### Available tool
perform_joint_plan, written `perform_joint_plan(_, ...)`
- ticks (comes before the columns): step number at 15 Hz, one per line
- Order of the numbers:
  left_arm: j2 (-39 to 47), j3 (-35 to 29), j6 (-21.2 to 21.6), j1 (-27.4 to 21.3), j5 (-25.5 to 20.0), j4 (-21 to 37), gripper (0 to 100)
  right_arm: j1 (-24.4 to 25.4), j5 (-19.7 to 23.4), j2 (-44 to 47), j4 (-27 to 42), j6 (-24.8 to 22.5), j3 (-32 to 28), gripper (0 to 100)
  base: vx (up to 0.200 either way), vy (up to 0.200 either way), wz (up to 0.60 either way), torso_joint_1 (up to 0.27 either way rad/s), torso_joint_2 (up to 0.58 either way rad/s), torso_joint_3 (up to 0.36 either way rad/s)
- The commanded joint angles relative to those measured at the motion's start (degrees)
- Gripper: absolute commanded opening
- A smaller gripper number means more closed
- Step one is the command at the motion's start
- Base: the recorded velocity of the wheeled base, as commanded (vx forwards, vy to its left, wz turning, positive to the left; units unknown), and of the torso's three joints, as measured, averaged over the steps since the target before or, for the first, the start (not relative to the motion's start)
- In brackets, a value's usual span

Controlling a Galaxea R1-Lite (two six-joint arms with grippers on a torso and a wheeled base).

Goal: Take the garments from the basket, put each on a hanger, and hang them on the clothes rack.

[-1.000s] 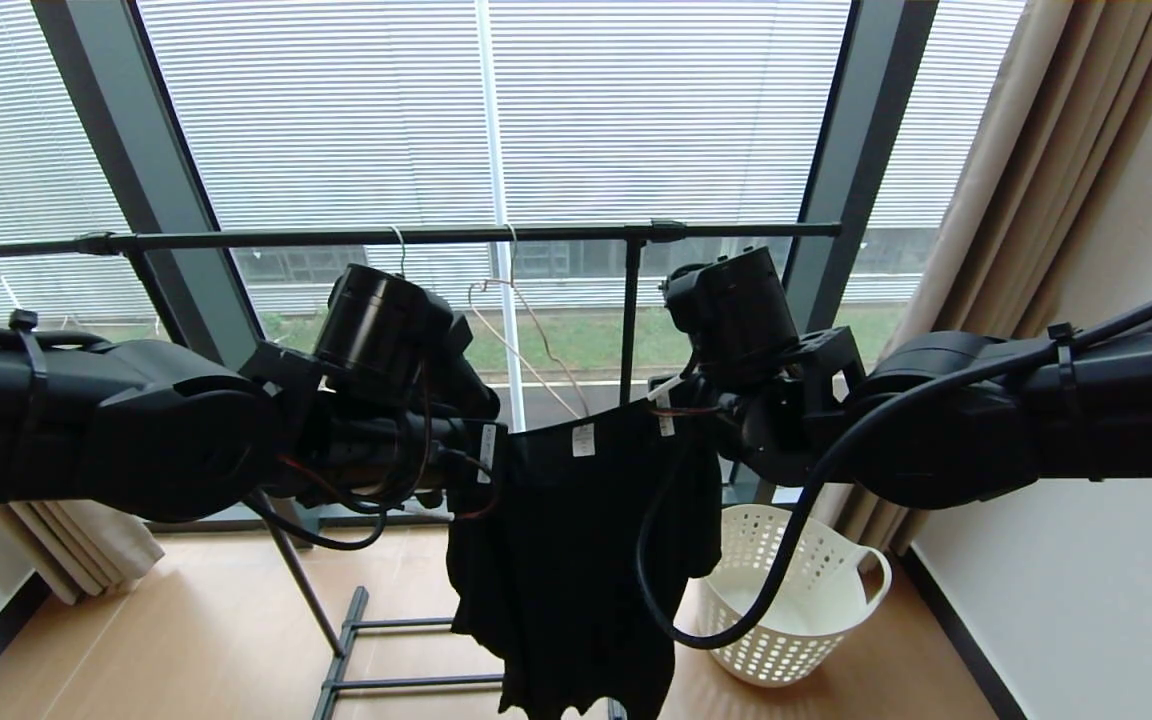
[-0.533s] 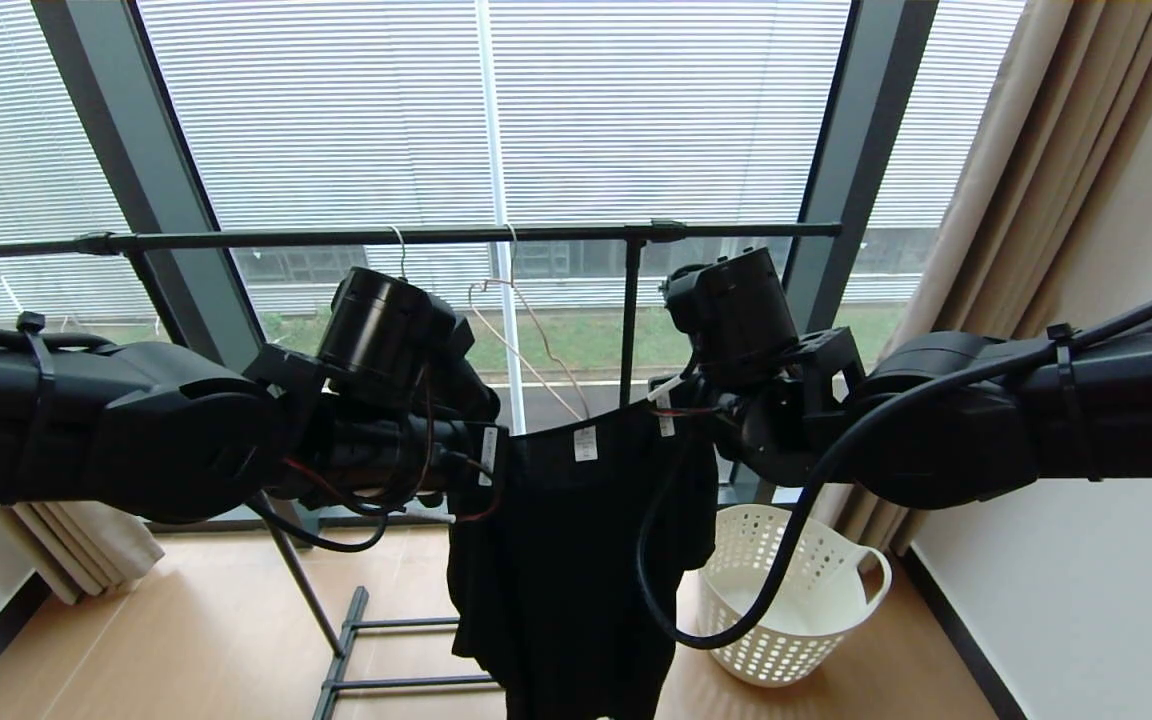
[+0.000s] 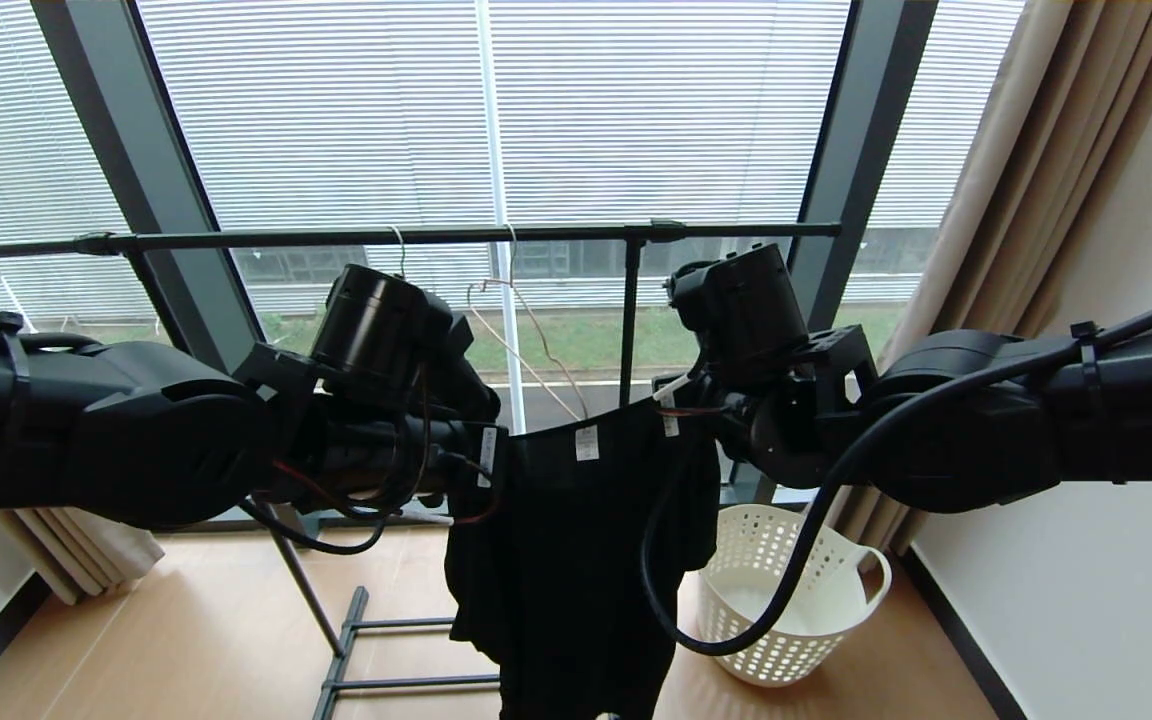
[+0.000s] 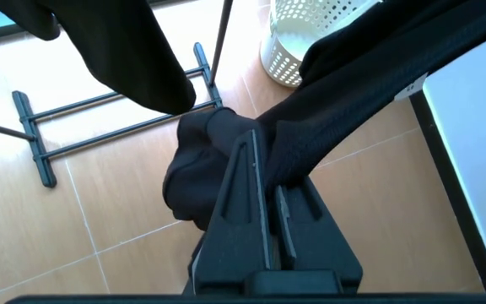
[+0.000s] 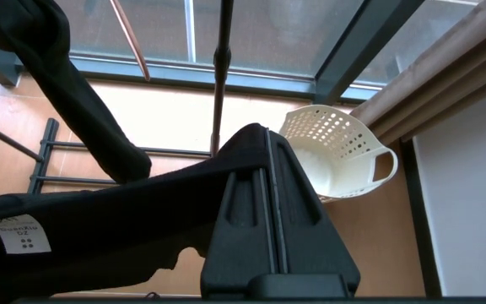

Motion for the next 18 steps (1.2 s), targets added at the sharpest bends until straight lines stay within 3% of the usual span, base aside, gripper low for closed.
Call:
perform_joint_plan(1,-1.63,0.71,-0.01,-0.32,-0.05,0.01,0,0.18,0.00,-0.46,-0.10,-0.16,0.07,0,0.000,0.000,0.00,0.000,0.00,0.000)
perform_joint_plan(7,-1.55,0.62,0.08,-0.93,-0.05,-0.08,0,0.09,0.00,-0.02,-0.10,-0.25,0.07,0,0.000,0.000,0.00,0.000,0.00,0.000)
perform_joint_plan(8,-1.55,0.71,0.08,-0.93,-0.05,-0.08,100,0.09,0.00,0.07,-0.10,-0.25,0.07,0,0.000,0.000,0.00,0.000,0.00,0.000)
perform_joint_plan(11,-1.99,0.89,-1.50,-0.93,-0.05,-0.25,100,0.00,0.09,0.42,-0.18,-0.25,-0.11,0,0.000,0.000,0.00,0.000,0.00,0.000)
perform_joint_plan(14,-5.59,7.04,-1.33,-0.93,-0.49,-1.66,100,-0.17,0.09,0.59,-0.80,-0.33,-0.29,0,0.000,0.000,0.00,0.000,0.00,0.000)
perform_joint_plan(16,-5.94,9.59,-1.15,-0.67,-0.49,-4.29,100,-0.52,0.09,1.12,-2.03,-1.21,-0.20,0,0.000,0.000,0.00,0.000,0.00,0.000)
perform_joint_plan(18,-5.24,12.40,-1.15,-0.49,-0.40,-11.33,100,-1.05,0.00,1.47,-2.91,-1.74,-0.20,0,0.000,0.000,0.00,0.000,0.00,0.000)
